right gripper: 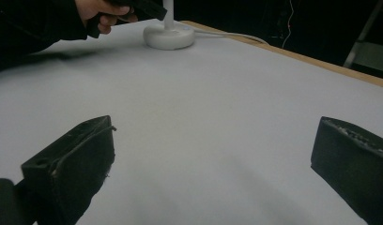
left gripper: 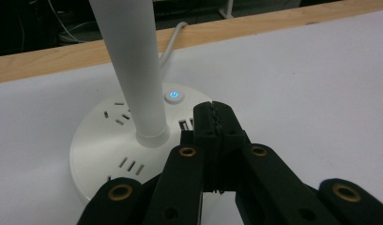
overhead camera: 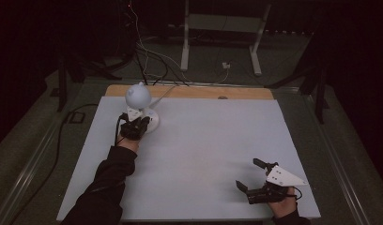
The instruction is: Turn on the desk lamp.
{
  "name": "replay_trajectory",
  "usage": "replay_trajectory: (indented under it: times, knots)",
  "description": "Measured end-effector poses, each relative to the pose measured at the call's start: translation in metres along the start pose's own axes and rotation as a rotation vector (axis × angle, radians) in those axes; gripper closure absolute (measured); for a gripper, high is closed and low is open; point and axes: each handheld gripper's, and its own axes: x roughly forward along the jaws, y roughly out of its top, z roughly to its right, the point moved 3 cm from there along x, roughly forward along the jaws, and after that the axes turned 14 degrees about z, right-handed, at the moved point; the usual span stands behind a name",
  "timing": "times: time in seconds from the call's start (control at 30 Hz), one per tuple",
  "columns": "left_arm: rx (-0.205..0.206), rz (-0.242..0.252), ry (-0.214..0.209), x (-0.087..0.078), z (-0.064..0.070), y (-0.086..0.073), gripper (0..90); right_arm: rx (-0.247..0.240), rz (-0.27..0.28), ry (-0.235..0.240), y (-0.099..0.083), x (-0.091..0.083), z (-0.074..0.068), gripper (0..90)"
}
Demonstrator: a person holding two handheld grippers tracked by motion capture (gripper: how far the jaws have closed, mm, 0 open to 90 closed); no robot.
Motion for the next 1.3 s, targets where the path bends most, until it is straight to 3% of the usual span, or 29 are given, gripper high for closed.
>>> replay_trajectory:
  times: [0.6,0.77,1.3]
  knots:
    - [0.021,-0.007,0.008,0.008,-0.003,-0.016,90.0,0.002,-0.001,0.002,0.000,0.000,0.000,0.0]
    - [0.040,-0.011,0.015,0.009,-0.002,-0.018,90.0,0.003,0.000,0.003,0.000,0.000,0.000,0.0]
    - [0.050,-0.008,0.014,0.011,-0.003,-0.021,90.0,0.009,-0.001,0.003,0.000,-0.001,0.000,0.0]
